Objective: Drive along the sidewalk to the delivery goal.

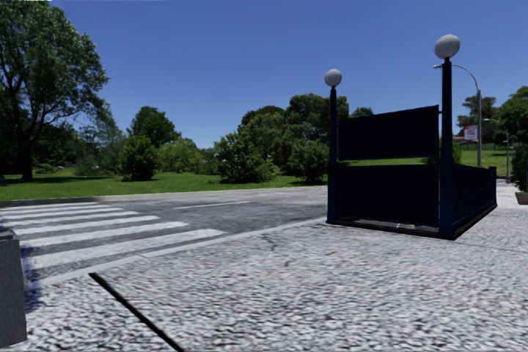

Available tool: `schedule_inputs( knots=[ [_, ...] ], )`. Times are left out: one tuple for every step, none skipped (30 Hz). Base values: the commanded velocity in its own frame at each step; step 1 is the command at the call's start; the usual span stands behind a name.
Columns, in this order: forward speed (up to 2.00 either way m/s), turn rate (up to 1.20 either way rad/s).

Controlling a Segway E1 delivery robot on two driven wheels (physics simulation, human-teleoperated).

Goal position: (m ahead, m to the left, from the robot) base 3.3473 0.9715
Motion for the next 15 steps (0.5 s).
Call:
schedule_inputs(
  knots=[
    [1.47, 0.25],
    [1.47, 0.25],
    [1.47, 0.27],
    [1.47, 0.28],
    [1.47, 0.28],
    [1.47, 0.29],
    [1.47, 0.29],
    [1.47, 0.30],
    [1.47, 0.32],
    [1.47, 0.32],
    [1.47, 0.35],
    [1.47, 0.37],
    [1.47, 0.40],
    [1.47, 0.41],
    [1.47, 0.41]
  ],
)
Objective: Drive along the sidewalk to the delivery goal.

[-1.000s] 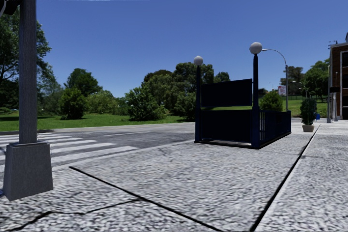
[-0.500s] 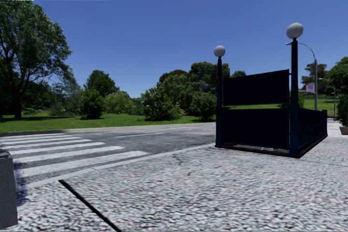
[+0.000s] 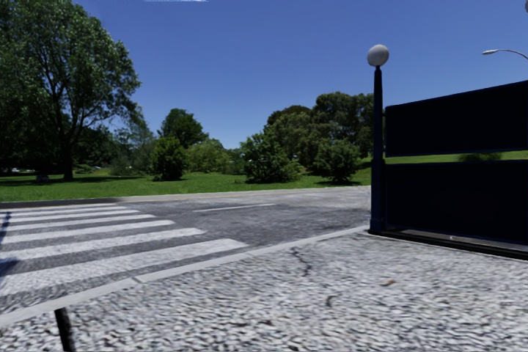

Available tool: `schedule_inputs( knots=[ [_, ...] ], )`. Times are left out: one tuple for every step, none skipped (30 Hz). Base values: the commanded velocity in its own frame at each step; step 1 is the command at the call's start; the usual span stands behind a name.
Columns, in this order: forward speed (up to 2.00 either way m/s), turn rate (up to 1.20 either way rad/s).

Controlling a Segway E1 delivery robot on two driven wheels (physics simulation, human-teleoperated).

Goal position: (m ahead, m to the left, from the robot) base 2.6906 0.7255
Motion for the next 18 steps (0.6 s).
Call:
schedule_inputs(
  knots=[
    [1.47, 0.41],
    [1.47, 0.41],
    [1.47, 0.41],
    [1.47, 0.41],
    [1.47, 0.41],
    [1.47, 0.41],
    [1.47, 0.41],
    [1.47, 0.41],
    [1.47, 0.41],
    [1.47, 0.41],
    [1.47, 0.41],
    [1.47, 0.41],
    [1.47, 0.41],
    [1.47, 0.41],
    [1.47, 0.41],
    [1.47, 0.41],
    [1.47, 0.41],
    [1.47, 0.41]
  ],
)
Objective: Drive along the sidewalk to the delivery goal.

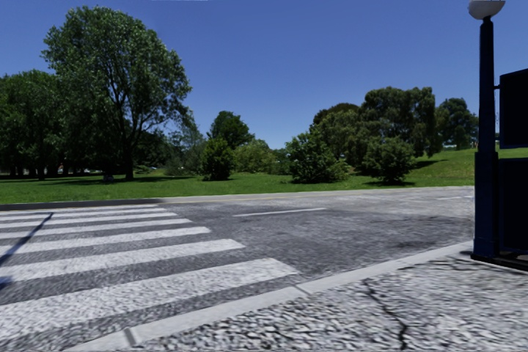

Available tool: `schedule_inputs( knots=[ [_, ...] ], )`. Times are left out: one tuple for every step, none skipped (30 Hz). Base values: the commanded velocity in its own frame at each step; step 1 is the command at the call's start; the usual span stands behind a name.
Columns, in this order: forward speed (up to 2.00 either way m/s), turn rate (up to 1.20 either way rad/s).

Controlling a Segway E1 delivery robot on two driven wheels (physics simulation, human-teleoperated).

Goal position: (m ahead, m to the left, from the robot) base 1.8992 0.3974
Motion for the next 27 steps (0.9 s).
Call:
schedule_inputs(
  knots=[
    [1.47, 0.41],
    [1.47, 0.41],
    [1.47, 0.41],
    [1.47, 0.41],
    [1.47, 0.41],
    [1.47, 0.41],
    [1.47, 0.41],
    [1.47, 0.41],
    [1.47, 0.41],
    [1.47, 0.41],
    [1.47, 0.41],
    [1.47, 0.41],
    [1.47, 0.41],
    [1.47, 0.41],
    [1.47, 0.41],
    [1.47, 0.41],
    [1.47, 0.41],
    [1.47, 0.41],
    [1.47, 0.41],
    [1.47, 0.41],
    [1.47, 0.41],
    [1.47, 0.41],
    [1.47, 0.41],
    [1.47, 0.41],
    [1.47, 0.41],
    [1.47, 0.41],
    [1.47, 0.41]
  ],
)
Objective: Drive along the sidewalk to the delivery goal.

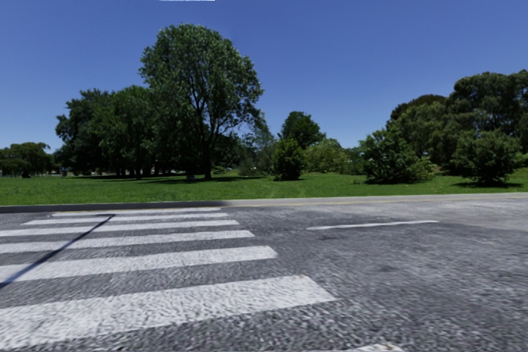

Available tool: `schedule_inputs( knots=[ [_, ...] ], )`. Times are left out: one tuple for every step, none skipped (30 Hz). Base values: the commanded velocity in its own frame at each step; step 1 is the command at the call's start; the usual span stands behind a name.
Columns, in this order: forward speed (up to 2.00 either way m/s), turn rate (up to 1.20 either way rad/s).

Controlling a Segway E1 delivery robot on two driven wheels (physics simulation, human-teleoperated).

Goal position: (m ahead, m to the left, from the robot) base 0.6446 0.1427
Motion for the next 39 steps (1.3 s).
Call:
schedule_inputs(
  knots=[
    [1.47, 0.41],
    [1.47, 0.41],
    [1.47, 0.41],
    [1.47, 0.41],
    [1.47, 0.42],
    [1.47, 0.46],
    [1.47, 0.47],
    [1.47, 0.48],
    [1.47, 0.48],
    [1.47, 0.48],
    [1.47, 0.48],
    [1.47, 0.48],
    [1.47, 0.48],
    [1.47, 0.48],
    [1.47, 0.48],
    [1.47, 0.46],
    [1.42, 0.40],
    [1.07, 0.00],
    [1.07, 0.00],
    [0.16, 0.00],
    [0.00, 0.00],
    [0.00, 0.00],
    [0.00, 0.00],
    [0.00, 0.00],
    [0.00, 0.00],
    [0.00, 0.00],
    [0.00, 0.00],
    [0.00, 0.00],
    [0.00, 0.00],
    [0.00, 0.00],
    [0.00, 0.00],
    [0.00, 0.00],
    [0.00, 0.00],
    [0.00, 0.00],
    [0.00, 0.00],
    [0.00, 0.00],
    [0.00, 0.00],
    [0.00, 0.00],
    [0.00, 0.00]
  ],
)
